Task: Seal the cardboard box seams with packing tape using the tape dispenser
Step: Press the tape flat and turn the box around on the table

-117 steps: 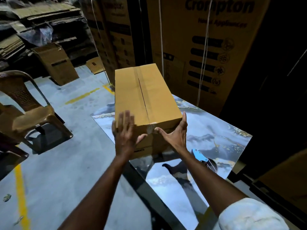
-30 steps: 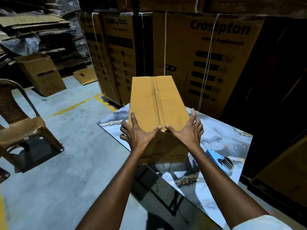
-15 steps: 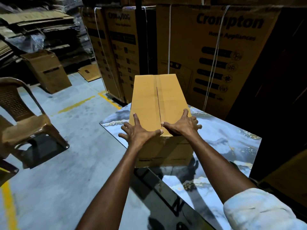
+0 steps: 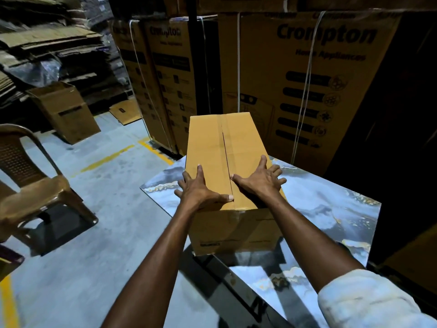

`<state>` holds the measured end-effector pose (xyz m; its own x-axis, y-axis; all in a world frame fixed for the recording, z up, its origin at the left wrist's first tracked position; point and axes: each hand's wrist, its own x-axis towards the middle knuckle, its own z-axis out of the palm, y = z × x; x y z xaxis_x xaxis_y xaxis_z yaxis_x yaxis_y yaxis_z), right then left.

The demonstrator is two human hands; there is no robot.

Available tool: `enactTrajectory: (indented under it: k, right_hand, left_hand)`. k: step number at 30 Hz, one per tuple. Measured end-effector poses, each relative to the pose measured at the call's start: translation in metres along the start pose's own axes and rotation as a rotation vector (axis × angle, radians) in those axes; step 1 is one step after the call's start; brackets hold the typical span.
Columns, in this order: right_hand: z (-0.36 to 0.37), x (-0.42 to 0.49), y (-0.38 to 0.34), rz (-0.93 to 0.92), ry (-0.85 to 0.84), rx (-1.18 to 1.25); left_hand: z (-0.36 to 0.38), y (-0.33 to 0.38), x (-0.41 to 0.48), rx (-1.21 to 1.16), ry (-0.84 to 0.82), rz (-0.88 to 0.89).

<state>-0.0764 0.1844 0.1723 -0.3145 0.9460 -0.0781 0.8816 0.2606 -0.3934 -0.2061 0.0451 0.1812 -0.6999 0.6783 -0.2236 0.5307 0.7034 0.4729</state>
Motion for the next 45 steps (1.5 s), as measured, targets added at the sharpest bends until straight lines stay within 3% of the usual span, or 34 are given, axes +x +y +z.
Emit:
enactTrajectory:
  k: [10,17,25,29,36,45]
  right_hand:
    - [0.005,0.058,-0.019,-0.012,-0.033,-0.008]
    - [0.019,0.063,-0.012,-0.127,0.018,-0.039]
    - [0.031,0.124,-0.063,-0.216,-0.004,-0.183]
    - [0.034,0.143,-0.074,-0.286,-0.021,-0.184]
    - [0.033,0.168,-0.078,-0.092,0.023,-0.189]
    - [0.034,0.166,-0.073,-0.08,0.023,-0.194]
  left_hand:
    - [-0.003,0.007,0.069,0.132,0.195,0.339]
    - [-0.006,0.021,0.13,0.165,0.218,0.33]
    - [-0.01,0.039,0.191,0.186,0.317,0.363]
    - [-0.015,0.044,0.224,0.191,0.307,0.278]
    - [-0.017,0.035,0.254,0.201,0.235,0.292]
    - [-0.013,0.033,0.257,0.174,0.222,0.237]
